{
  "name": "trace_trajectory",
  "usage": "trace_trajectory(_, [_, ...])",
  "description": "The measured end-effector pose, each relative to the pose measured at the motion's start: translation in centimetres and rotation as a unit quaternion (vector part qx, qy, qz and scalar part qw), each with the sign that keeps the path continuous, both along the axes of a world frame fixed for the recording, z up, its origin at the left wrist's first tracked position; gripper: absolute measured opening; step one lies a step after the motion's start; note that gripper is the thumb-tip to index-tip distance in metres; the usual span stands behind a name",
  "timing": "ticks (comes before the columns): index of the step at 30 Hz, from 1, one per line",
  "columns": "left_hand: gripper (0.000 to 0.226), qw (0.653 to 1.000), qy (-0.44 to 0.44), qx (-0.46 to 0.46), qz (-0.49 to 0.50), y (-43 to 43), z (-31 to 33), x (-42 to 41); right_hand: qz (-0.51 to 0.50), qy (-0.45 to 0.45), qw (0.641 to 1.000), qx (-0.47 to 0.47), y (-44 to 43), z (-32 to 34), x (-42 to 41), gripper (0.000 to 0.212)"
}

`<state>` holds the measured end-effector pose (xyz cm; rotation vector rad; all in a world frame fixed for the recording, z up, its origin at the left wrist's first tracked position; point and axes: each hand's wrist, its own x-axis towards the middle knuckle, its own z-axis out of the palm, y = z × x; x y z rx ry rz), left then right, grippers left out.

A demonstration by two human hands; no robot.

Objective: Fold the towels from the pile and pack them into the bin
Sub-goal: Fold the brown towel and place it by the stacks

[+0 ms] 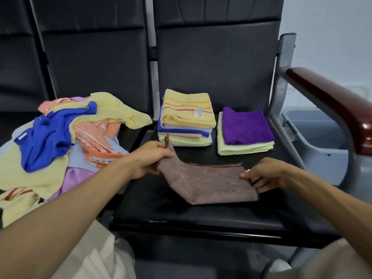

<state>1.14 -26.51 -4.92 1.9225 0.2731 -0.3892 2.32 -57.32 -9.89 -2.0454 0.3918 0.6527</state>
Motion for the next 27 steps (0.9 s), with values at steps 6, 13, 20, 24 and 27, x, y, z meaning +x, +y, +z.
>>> trace_trajectory(6, [0.013,0.996,0.02,-0.086,-0.031,-7.1,1.3,0.1,-0.024,-0.011,0.999,0.031,-0.4,-0.8,0.0,0.014])
trace_trajectory(13, [0.004,0.996,0.01,-0.003,-0.092,-16.4,-3.7,-0.8,-0.034,-0.01,0.998,0.055,-0.1,-0.7,0.1,0.024])
trace_trajectory(20, [0.019,0.993,0.03,-0.072,-0.083,-15.8,-4.4,-1.4,-0.043,-0.025,0.996,0.072,0.7,-0.2,-0.3,0.035])
trace_trajectory(24, [0.023,0.998,-0.067,0.006,-0.004,-10.8,-3.3,-0.8,0.034,-0.064,0.997,-0.018,2.0,0.0,-0.9,0.039])
trace_trajectory(27, [0.02,0.994,-0.085,0.063,0.012,-8.1,-3.3,-0.5,0.183,-0.176,0.936,-0.243,3.3,-0.1,-1.2,0.036])
